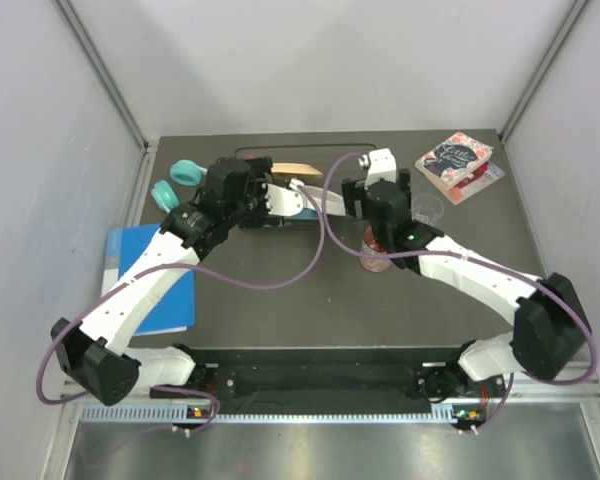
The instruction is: Load the mixed dishes into the dish rack
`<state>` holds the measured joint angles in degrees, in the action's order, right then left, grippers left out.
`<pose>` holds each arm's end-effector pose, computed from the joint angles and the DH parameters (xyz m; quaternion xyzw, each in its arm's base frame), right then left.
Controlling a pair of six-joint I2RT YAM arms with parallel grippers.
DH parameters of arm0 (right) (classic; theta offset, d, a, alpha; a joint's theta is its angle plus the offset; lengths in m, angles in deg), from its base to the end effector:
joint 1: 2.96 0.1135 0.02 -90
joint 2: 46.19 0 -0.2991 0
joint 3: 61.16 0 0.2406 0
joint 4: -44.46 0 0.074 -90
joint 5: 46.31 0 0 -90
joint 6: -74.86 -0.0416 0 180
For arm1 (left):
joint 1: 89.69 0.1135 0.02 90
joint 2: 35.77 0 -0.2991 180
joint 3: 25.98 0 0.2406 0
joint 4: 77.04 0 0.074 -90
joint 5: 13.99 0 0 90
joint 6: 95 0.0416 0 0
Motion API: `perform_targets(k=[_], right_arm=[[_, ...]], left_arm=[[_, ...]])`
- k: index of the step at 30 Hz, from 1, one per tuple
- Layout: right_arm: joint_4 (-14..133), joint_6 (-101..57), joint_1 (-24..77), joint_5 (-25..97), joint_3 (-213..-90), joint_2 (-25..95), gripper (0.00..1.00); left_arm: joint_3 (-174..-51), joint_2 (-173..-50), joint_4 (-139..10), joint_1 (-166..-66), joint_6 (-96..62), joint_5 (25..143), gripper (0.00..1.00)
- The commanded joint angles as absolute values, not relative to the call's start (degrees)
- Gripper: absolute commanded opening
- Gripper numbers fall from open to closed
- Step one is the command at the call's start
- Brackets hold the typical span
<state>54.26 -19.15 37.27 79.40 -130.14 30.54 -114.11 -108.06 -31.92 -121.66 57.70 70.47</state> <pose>0.2390 0.1704 0.3397 -0.0665 0.7861 -0.0173 0.6142 0.2237 -0.1349 0.4077 0.6172 0.6021 0.1740 0.4757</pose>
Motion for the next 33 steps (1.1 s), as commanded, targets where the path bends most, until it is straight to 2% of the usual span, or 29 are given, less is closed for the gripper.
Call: perform_targets(k=[1,4,9,13,18,25,33], right_arm=[[46.6,-9.2,36.86,71.66,-137.38,37.19,1.0],[49.22,-4.96,37.12,66.55,-140.37,38.54,1.0],[48.53,2.77,36.85,57.32,-135.99,32.22,1.0],[52.76,12.16,36.41,51.87,-134.76,29.4,1.0],[57.57,11.22,33.16,44.23,-138.43,32.2,1.0],[60.75,10.61,32.64,40.71,-143.45,40.63,1.0],[63.65,10.96,32.11,37.45,-143.19,40.38,1.0]], left_arm=[[-114.16,-107.75,-34.29,-121.07,56.7,69.15,0.99],[-115.74,-108.28,-35.0,-118.79,55.92,70.03,0.99],[-121.62,-111.35,-32.46,-110.54,48.29,74.68,0.99],[-121.2,-111.88,-32.09,-105.7,45.28,78.11,0.99],[-120.31,-111.27,-33.07,-104.9,43.61,78.82,0.99],[-123.3,-113.64,-30.09,-102.09,36.94,81.28,0.99],[-122.25,-114.7,-28.84,-99.1,33.68,83.21,0.99]])
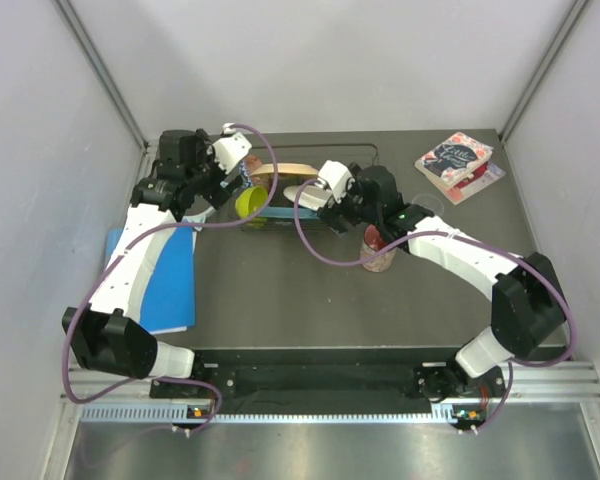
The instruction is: Load the mixed dishes into the dish rack
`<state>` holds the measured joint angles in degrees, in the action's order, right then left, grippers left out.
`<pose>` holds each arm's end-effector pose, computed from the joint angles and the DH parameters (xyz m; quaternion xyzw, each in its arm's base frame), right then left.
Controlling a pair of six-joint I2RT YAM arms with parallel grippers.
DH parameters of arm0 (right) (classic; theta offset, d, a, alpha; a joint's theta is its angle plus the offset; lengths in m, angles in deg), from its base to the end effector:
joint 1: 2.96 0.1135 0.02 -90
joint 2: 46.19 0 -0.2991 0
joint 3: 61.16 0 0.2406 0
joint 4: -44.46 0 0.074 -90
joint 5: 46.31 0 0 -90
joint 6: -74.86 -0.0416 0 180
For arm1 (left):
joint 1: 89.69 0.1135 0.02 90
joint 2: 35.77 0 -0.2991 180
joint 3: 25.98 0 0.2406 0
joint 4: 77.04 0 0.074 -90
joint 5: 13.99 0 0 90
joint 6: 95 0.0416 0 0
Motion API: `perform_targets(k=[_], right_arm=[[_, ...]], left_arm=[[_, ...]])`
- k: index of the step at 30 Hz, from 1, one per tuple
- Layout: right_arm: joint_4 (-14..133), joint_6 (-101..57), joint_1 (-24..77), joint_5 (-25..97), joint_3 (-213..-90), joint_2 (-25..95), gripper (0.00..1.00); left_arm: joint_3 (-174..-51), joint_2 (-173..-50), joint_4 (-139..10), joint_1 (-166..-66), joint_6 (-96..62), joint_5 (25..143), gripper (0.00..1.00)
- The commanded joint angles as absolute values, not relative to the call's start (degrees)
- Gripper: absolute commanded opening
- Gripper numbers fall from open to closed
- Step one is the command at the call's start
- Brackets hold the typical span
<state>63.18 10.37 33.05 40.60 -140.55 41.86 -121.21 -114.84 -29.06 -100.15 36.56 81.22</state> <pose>0.2820 0.2078 0.3231 -0.4488 0.7267 0.0705 0.5152 0.2869 -0.0568 0.4133 0.4027 0.7748 0.0919 0.4786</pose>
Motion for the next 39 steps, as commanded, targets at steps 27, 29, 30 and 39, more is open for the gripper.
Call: perform_targets(k=[27,29,30,39], right_arm=[[62.6,14.21,28.15,43.34,-150.74,51.1,0.73],[63.29,14.12,28.15,43.25,-151.97,51.63,0.53],[63.21,14.12,28.24,43.17,-152.33,52.15,0.47],[59.34,14.48,31.49,46.06,-154.08,52.42,0.23]], left_arm=[[-122.16,-114.26,-29.81,-98.48,33.41,84.88,0.99],[-121.72,-114.08,-30.16,-98.48,33.32,84.97,0.99],[-121.54,-113.91,-30.25,-98.48,33.24,84.88,0.99],[-120.4,-113.38,-31.39,-98.48,33.5,84.88,0.99]])
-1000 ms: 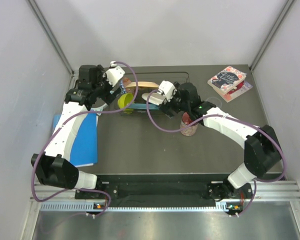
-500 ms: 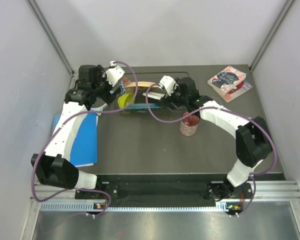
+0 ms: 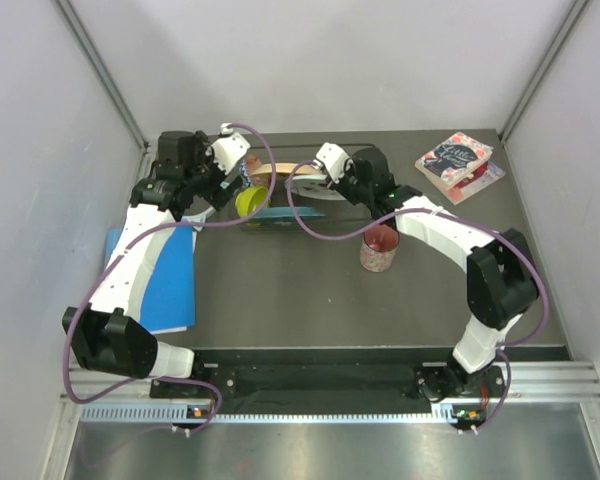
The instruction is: Load the mixed dishes into the dish rack
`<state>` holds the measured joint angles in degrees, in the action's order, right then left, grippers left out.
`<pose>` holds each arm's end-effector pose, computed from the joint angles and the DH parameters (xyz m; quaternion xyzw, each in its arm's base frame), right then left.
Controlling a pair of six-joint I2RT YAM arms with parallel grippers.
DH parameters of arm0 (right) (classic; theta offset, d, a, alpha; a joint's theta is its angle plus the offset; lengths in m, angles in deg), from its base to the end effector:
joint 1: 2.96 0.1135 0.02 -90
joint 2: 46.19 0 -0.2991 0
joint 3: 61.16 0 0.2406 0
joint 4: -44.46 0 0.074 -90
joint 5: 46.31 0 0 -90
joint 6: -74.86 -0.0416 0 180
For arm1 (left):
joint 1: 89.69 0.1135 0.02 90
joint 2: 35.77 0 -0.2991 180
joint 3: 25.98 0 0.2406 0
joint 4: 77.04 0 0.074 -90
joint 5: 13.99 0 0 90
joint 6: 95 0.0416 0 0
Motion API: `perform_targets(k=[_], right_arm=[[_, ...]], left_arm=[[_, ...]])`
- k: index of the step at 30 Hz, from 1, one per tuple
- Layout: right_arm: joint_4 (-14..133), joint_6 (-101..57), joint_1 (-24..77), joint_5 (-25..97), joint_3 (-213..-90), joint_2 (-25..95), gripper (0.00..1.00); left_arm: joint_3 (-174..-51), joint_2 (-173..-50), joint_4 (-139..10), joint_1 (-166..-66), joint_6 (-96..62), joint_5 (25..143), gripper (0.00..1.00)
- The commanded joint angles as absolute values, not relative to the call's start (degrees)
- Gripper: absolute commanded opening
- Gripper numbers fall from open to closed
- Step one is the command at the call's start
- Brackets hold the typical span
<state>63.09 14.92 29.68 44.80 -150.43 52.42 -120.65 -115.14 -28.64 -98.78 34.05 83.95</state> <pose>0.3409 0.2174 0.3160 -0.4416 0.7345 0.0033 0.5153 0.2888 -0.0520 0.4080 0.3879 0.7874 0.0640 0.4748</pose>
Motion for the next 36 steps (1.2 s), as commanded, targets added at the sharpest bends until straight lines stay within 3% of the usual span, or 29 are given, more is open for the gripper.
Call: perform_targets(k=[1,21,36], right_arm=[[59.34,14.56,31.93,46.41,-154.09,52.51,0.23],[60.4,20.01,46.25,49.49,-164.8,62.79,0.18],[64.44,23.0,49.42,47.65,-176.49,70.44,0.19]], left_arm=[[-120.23,-113.46,-31.48,-98.48,33.5,84.8,0.99],[-116.45,-110.57,-33.68,-97.78,34.55,84.53,0.99],[-114.86,-108.98,-34.73,-97.34,35.43,84.27,0.99]])
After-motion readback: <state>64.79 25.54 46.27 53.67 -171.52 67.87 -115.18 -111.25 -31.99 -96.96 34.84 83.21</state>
